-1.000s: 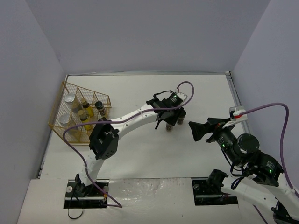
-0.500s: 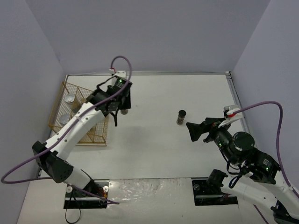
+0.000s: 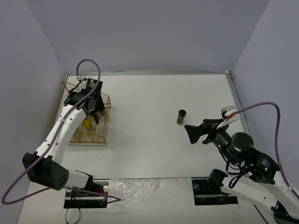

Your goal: Organize the condiment bottles

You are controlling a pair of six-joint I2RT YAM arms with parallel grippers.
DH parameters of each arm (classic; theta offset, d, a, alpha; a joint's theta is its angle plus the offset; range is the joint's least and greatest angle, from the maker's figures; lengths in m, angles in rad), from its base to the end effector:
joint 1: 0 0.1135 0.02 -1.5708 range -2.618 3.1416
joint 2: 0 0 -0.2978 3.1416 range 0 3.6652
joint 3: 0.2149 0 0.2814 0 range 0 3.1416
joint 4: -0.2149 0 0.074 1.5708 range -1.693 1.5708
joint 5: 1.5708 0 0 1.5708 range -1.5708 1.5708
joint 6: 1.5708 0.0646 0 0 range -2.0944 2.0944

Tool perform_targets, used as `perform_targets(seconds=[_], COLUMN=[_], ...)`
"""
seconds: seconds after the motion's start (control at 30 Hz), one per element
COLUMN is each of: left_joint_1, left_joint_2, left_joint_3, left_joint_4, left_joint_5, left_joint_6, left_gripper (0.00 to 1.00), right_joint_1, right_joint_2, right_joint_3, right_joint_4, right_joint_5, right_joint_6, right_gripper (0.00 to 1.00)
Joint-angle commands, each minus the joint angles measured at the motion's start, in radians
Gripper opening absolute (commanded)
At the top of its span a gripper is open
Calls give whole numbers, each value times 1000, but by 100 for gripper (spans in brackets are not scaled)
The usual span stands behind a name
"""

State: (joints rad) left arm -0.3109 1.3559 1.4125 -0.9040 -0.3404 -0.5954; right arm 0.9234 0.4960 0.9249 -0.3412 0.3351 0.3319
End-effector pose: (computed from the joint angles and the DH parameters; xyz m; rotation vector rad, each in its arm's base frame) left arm 0.3083 -0.0764 0.3788 -0.4845 2.3052 -0.0262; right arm 0.0879 0.0810 0.4360 -0.1734 1.5259 0.7615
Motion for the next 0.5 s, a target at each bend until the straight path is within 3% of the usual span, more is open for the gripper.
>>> perform_targets(seconds=[0.0,0.47], left_joint_1=[47,77], left_joint_2=[17,136], left_joint_3=[2,-49], left_joint_4=[105,208], left_joint_5=[36,90], left_joint_6=[38,33], left_gripper=[9,13], right_joint_1=[-1,0], right_joint_2=[-15,-3], right_joint_3=[1,-6], right_joint_4=[73,72], right_joint_5=[-10,6], right_joint_6=[15,29], right_gripper=[100,100])
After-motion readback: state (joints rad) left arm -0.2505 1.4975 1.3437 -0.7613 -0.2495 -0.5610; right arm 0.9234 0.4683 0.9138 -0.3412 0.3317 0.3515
